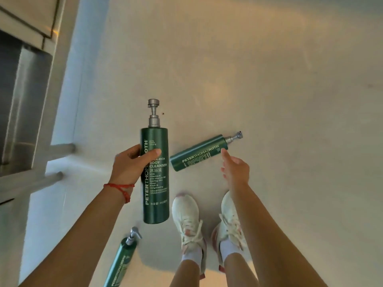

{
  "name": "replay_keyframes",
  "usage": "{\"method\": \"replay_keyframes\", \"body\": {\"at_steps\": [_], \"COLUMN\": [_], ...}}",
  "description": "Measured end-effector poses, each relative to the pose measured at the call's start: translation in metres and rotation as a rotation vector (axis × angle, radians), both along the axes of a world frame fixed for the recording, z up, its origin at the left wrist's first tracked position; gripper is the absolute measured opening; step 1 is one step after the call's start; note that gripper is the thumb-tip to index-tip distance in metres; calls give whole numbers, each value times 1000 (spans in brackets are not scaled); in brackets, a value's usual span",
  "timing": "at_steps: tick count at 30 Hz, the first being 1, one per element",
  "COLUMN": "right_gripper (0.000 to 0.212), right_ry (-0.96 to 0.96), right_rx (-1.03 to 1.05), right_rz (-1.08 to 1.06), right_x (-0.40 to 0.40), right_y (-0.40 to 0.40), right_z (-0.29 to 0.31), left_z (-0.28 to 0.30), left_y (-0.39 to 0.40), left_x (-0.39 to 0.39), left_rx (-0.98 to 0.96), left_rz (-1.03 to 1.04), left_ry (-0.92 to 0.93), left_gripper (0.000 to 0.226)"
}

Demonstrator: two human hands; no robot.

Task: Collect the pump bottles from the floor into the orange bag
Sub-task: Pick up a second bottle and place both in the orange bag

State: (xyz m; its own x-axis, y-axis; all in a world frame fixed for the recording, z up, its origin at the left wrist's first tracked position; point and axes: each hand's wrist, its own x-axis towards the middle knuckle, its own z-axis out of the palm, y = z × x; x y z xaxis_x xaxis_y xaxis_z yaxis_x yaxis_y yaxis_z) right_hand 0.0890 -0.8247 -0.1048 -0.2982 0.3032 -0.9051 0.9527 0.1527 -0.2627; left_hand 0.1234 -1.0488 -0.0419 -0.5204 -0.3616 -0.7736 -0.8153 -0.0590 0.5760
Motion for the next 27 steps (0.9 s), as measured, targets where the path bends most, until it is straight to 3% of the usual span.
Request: {"method": "replay_keyframes", "body": {"at_steps": [8, 11, 14, 20, 27], "right_gripper": [41, 36, 29, 21, 28], "right_ry": [4, 27, 78, 166, 304], "right_rx": [42, 39, -6, -203, -305], "right_rz": [-183, -264, -320, -213, 92], "right_x": [-10, -13, -11, -8, -32], "right_y": [-22, -27, -26, -2, 33], "right_z": [-105, -116, -114, -50, 105], "left_z": [-85, -95, -94, -50, 61], "left_y": [-24, -29, -29, -14, 14], "left_x": [19, 24, 25, 14, -13], "left_rx": [7, 6, -1, 9, 58], "left_rz": [-56, -48, -40, -16, -32], "left_ry": [-50, -64, -74, -42, 16], "left_gripper": [36, 34, 18, 9, 15]}}
